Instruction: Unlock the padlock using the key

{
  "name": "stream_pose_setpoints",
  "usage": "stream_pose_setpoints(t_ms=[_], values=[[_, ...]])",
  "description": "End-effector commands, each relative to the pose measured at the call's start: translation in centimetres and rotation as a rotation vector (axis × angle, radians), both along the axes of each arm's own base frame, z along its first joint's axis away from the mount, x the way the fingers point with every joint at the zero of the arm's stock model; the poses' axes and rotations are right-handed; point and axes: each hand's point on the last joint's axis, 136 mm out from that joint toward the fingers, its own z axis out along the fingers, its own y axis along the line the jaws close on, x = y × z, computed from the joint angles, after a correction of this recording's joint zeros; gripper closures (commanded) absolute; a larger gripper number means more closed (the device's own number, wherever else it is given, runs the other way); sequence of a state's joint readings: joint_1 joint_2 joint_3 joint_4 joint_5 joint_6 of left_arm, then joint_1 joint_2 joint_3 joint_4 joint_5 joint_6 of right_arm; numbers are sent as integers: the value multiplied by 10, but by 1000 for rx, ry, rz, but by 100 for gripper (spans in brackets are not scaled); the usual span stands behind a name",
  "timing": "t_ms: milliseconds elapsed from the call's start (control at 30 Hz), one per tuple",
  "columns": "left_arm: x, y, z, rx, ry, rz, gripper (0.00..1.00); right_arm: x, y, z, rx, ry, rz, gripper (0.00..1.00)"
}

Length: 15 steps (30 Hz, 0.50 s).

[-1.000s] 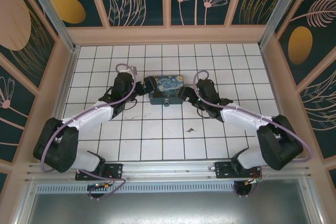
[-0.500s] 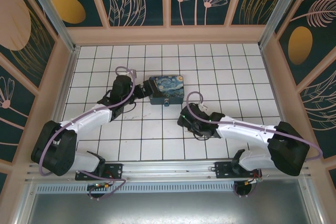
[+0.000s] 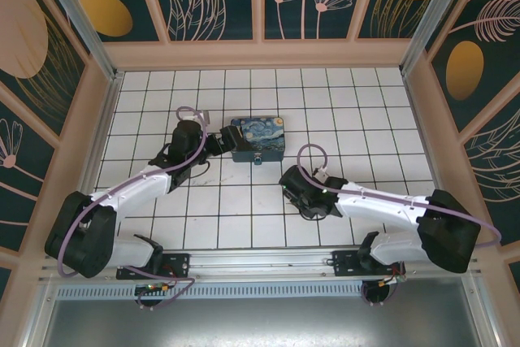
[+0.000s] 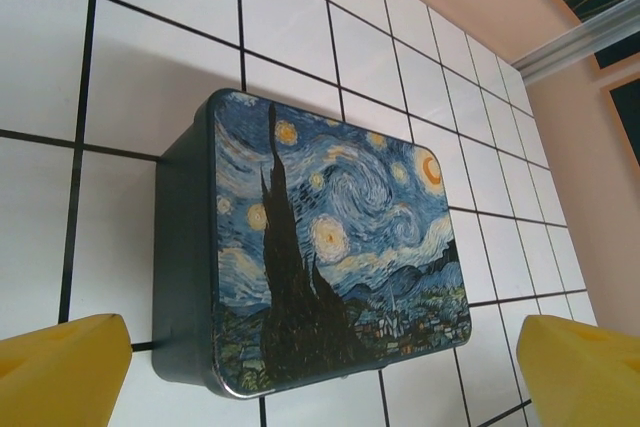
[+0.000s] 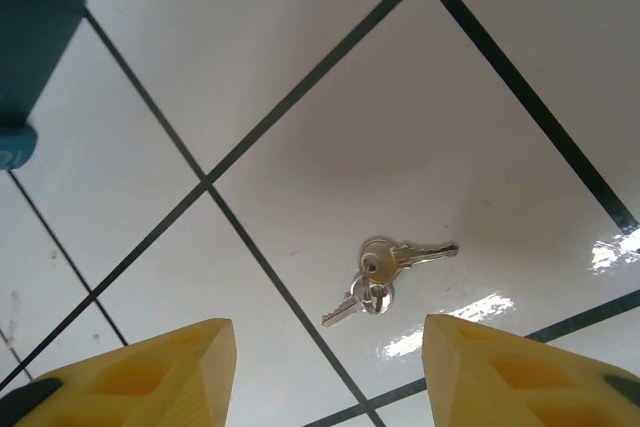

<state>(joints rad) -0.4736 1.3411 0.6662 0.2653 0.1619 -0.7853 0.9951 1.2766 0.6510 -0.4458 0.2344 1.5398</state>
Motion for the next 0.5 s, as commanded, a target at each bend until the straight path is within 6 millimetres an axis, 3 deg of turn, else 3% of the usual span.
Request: stream_pose_setpoints(t_ms=[0, 467], values=[[-3, -4, 10, -56, -27, -13, 1, 0, -5, -4, -16, 43, -47, 48], [-6, -5, 1, -81, -17, -17, 1, 3, 8, -23, -49, 138, -14, 48]])
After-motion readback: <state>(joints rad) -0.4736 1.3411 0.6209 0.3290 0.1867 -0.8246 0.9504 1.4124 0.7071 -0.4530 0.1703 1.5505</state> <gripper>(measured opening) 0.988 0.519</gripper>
